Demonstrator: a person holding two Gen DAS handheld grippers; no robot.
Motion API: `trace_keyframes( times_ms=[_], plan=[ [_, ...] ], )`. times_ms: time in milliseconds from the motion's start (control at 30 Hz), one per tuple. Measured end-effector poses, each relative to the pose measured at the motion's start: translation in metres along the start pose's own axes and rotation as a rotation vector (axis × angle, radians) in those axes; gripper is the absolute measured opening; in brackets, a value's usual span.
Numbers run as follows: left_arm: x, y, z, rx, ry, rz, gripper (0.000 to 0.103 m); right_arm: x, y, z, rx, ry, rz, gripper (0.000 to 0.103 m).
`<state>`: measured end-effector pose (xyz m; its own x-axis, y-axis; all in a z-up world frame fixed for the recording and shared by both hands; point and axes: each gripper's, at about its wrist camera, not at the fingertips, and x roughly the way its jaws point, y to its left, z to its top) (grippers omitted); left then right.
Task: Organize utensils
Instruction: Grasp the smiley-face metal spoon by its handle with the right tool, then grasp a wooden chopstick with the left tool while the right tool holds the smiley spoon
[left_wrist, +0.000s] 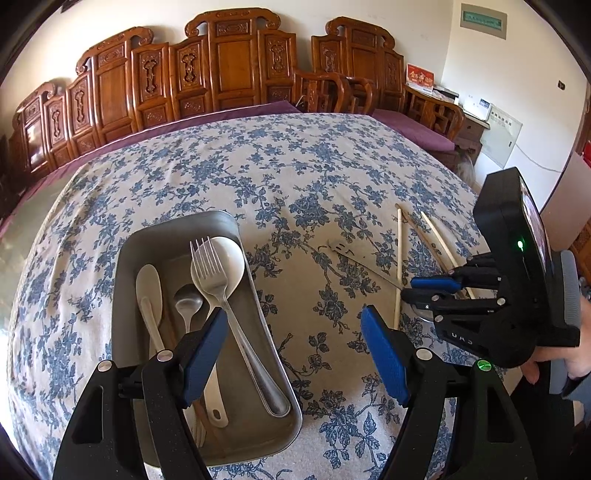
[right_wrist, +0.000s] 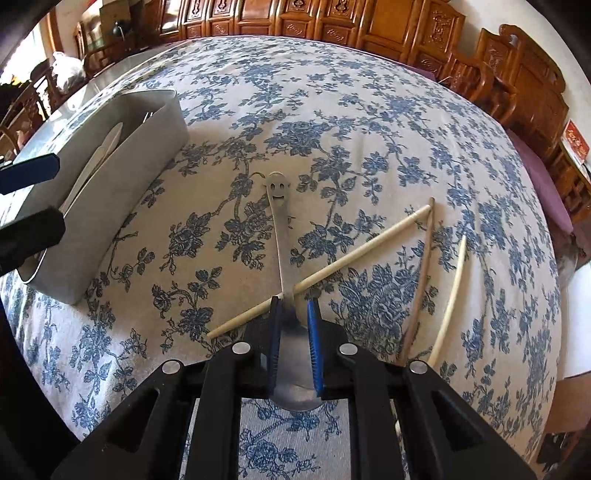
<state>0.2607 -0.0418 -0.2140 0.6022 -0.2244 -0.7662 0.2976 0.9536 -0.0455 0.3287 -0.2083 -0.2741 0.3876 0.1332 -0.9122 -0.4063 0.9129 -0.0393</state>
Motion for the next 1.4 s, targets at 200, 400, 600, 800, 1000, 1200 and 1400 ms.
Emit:
trace_keyframes(
  times_ms=[200, 400, 600, 800, 1000, 1200, 1400],
  plan=[
    [0.002, 0.001, 0.0, -0.001, 0.007, -0.005, 0.071, 0.003, -0.006, 0.004, -0.003, 0.023, 0.053, 0.017],
    [0.003, -0.002, -0.001, 0.005, 0.008, 0.004, 0.071, 0.003, -0.005, 0.005, -0.011, 0.024, 0.084, 0.008],
    [0.004, -0.009, -0.002, 0.016, 0.014, -0.005, 0.071, -0.006, -0.012, 0.001, 0.018, -0.008, 0.133, 0.007],
    [0.003, -0.022, 0.0, 0.039, 0.015, -0.009, 0.071, -0.034, -0.03, -0.011, 0.073, -0.077, 0.175, 0.006],
    [0.009, -0.036, -0.001, 0.071, 0.025, 0.004, 0.071, -0.044, -0.046, -0.03, 0.071, -0.09, 0.171, 0.0],
    [0.019, -0.04, -0.003, 0.079, 0.046, 0.046, 0.071, -0.04, -0.04, -0.034, 0.023, -0.123, 0.152, 0.001],
    [0.019, -0.037, -0.002, 0.077, 0.044, 0.056, 0.071, -0.015, -0.03, -0.024, -0.048, -0.076, 0.133, 0.019]
  ],
)
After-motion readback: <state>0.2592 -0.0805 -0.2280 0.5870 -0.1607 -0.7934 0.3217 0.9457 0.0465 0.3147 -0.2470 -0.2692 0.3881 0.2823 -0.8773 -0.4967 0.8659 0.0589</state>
